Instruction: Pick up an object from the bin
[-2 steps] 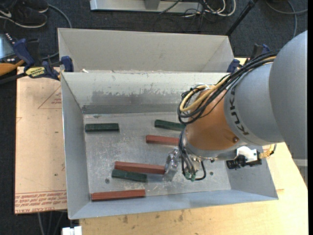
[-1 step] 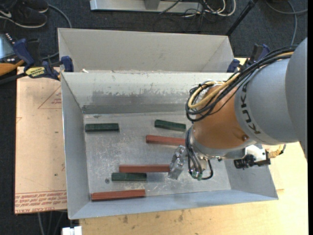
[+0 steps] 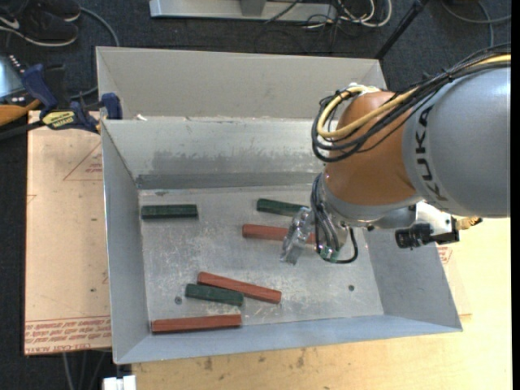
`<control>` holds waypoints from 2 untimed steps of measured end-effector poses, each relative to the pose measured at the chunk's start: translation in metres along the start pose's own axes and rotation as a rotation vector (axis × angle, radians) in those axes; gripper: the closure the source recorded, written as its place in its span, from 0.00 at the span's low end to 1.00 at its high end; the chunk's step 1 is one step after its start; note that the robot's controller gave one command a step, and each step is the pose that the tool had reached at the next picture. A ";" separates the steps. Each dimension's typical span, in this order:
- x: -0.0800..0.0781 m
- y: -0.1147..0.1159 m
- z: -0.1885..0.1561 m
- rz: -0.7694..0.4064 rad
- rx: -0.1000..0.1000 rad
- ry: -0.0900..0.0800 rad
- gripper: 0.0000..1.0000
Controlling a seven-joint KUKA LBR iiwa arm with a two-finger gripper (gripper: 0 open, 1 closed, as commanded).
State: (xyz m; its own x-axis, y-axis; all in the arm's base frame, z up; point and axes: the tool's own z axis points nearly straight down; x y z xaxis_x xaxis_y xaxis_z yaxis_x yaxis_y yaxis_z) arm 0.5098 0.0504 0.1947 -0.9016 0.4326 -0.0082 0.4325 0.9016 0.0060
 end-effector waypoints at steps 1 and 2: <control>0.002 -0.002 0.004 0.001 0.006 0.007 0.00; -0.001 0.023 0.129 0.002 0.008 0.016 0.00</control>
Offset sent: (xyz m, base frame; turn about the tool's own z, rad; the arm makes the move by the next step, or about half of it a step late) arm 0.0000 0.0000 0.0000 0.0000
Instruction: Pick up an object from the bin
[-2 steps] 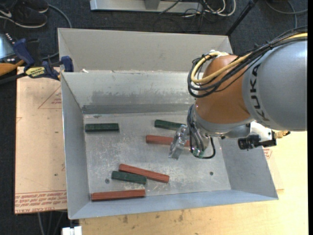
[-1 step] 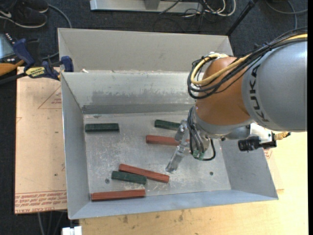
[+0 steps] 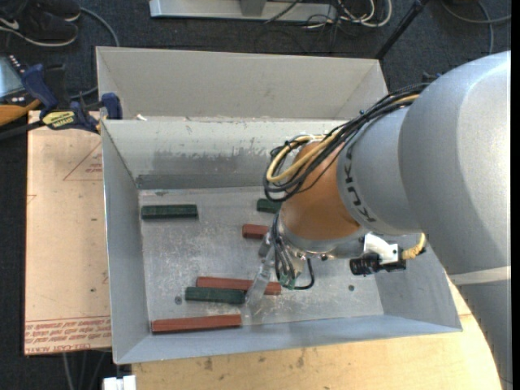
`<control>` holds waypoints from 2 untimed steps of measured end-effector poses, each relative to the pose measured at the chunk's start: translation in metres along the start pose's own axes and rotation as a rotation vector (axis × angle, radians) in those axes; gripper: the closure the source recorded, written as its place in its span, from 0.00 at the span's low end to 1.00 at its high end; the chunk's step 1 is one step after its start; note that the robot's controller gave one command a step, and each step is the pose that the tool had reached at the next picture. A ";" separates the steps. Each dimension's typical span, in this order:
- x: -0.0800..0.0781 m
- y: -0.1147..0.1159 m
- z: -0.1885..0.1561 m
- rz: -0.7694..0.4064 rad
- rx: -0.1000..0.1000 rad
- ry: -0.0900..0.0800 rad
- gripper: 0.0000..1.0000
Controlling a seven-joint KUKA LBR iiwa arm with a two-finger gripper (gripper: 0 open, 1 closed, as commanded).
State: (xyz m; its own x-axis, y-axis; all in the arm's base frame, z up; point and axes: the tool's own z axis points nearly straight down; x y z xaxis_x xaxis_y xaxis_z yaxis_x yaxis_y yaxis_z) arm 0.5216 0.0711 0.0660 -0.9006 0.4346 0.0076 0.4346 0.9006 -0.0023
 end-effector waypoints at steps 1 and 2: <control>-0.005 0.001 -0.007 0.002 -0.007 -0.016 1.00; 0.008 0.004 -0.129 0.027 -0.008 -0.015 1.00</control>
Offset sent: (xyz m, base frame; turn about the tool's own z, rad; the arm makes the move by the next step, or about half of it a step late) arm 0.0000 0.0000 0.0000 0.0000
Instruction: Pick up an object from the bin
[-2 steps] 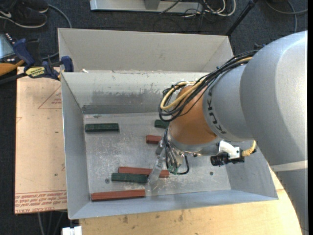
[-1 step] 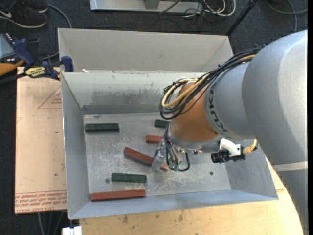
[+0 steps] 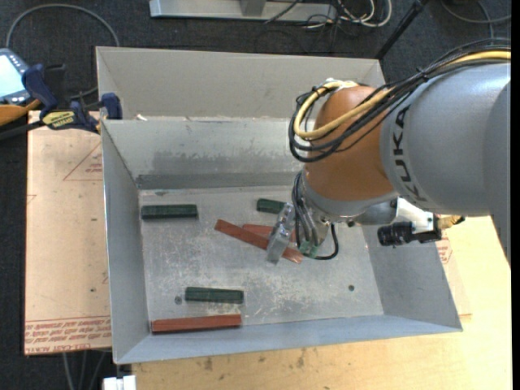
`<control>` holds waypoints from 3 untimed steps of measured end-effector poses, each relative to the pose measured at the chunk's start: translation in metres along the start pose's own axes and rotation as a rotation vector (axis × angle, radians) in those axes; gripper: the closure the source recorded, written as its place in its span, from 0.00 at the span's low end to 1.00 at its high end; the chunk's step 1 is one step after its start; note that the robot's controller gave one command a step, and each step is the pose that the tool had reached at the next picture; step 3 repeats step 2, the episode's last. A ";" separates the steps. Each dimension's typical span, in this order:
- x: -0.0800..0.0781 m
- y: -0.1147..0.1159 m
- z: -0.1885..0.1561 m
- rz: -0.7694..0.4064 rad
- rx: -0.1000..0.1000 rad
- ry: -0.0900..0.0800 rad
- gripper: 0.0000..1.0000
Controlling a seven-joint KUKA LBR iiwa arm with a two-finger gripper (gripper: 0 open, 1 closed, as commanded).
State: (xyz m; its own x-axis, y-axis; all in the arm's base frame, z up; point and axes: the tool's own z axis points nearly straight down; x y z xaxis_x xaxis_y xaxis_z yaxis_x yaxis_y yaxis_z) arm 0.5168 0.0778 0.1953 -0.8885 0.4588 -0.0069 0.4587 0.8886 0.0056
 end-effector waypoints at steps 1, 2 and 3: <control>-0.052 0.022 0.038 0.023 0.004 0.004 1.00; -0.070 0.086 -0.054 0.041 -0.004 -0.002 1.00; -0.070 0.086 -0.054 0.041 -0.004 -0.002 1.00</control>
Offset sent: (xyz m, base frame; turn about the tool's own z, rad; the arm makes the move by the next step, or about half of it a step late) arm 0.0552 -0.0042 -0.0350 0.0259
